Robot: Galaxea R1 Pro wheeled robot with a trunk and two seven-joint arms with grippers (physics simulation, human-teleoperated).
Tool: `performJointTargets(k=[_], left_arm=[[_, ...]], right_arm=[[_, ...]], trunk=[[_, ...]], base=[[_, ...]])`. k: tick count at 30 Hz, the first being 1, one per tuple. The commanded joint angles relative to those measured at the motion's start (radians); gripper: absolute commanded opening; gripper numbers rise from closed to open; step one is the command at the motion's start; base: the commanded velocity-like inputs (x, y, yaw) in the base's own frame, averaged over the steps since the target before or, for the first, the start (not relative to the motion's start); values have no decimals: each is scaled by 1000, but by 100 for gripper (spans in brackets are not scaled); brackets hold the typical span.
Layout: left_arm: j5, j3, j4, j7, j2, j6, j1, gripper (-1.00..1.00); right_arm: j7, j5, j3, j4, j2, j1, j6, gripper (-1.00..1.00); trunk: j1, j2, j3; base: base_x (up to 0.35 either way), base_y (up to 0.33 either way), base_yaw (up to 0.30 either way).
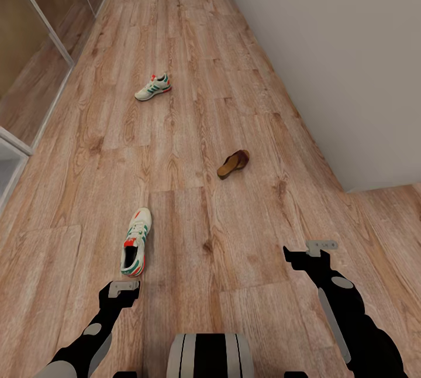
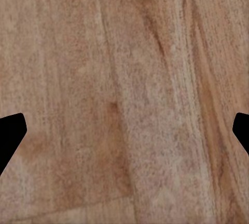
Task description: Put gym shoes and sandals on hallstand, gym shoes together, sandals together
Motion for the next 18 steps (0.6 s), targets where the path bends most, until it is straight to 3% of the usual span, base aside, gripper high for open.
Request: performJointTargets(k=[1, 18], left_arm=[[-3, 3, 1, 0, 0, -3, 0, 100], [-5, 3, 2, 1, 0, -7, 0, 100]], right_arm=[[0, 0, 0, -1, 0, 0, 5, 100], [0, 0, 0, -1, 0, 0, 6, 100]], trunk=[[0, 0, -1], [0, 0, -1]], base=[[0, 0, 0], [66, 0, 0]])
